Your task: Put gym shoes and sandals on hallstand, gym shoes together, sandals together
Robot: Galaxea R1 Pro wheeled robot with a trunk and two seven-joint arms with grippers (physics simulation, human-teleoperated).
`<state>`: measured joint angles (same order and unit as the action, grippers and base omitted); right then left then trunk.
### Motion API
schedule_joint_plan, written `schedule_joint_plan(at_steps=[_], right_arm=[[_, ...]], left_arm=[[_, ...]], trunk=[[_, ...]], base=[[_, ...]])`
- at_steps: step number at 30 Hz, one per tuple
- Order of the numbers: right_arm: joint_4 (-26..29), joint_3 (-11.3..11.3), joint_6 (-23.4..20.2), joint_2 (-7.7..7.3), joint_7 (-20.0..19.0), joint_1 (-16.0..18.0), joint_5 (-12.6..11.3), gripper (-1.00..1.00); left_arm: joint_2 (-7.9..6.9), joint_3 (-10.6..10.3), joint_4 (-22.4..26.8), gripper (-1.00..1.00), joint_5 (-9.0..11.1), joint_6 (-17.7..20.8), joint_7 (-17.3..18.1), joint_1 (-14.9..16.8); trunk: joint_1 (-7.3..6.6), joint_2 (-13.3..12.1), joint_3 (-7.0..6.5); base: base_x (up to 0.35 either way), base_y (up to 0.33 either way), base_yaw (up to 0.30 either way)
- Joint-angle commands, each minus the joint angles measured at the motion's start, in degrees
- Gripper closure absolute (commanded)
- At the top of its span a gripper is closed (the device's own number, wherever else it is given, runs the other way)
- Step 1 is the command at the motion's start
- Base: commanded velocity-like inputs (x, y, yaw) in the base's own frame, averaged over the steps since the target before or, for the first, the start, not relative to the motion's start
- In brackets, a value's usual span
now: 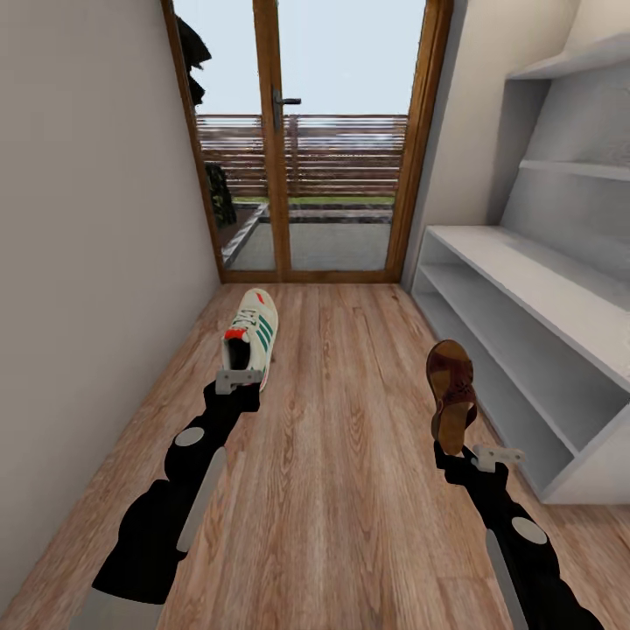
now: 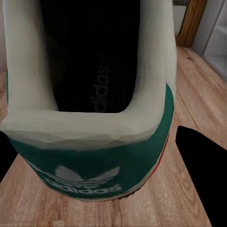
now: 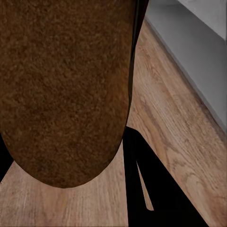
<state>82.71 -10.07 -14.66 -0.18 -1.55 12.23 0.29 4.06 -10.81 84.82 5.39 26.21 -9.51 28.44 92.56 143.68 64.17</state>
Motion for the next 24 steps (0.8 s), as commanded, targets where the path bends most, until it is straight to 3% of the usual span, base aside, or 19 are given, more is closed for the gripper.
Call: schedule_joint_plan(at_steps=[1,9,22,24], right_arm=[[0.1,0.0,-0.4,0.0,0.0,0.0,-0.1,1.0],[0.1,0.0,-0.4,0.0,0.0,0.0,-0.1,1.0],[0.1,0.0,-0.4,0.0,0.0,0.0,-0.1,1.0],[0.1,0.0,-0.4,0.0,0.0,0.0,-0.1,1.0]], left_arm=[[-0.02,-0.1,0.0,1.0,0.6,0.2,-0.5,0.0],[-0.02,-0.1,-0.1,1.0,0.6,0.2,-0.5,0.0],[-0.02,-0.1,-0.1,1.0,0.6,0.2,-0.5,0.0],[-0.02,-0.1,-0.1,1.0,0.6,0.2,-0.5,0.0]], trunk=[[-0.03,0.0,-0.27],[-0.09,0.0,-1.47],[-0.42,-0.2,-5.57],[-0.42,-0.2,-5.73]], base=[[0.0,0.0,0.0],[0.0,0.0,0.0],[0.0,0.0,0.0],[0.0,0.0,0.0]])
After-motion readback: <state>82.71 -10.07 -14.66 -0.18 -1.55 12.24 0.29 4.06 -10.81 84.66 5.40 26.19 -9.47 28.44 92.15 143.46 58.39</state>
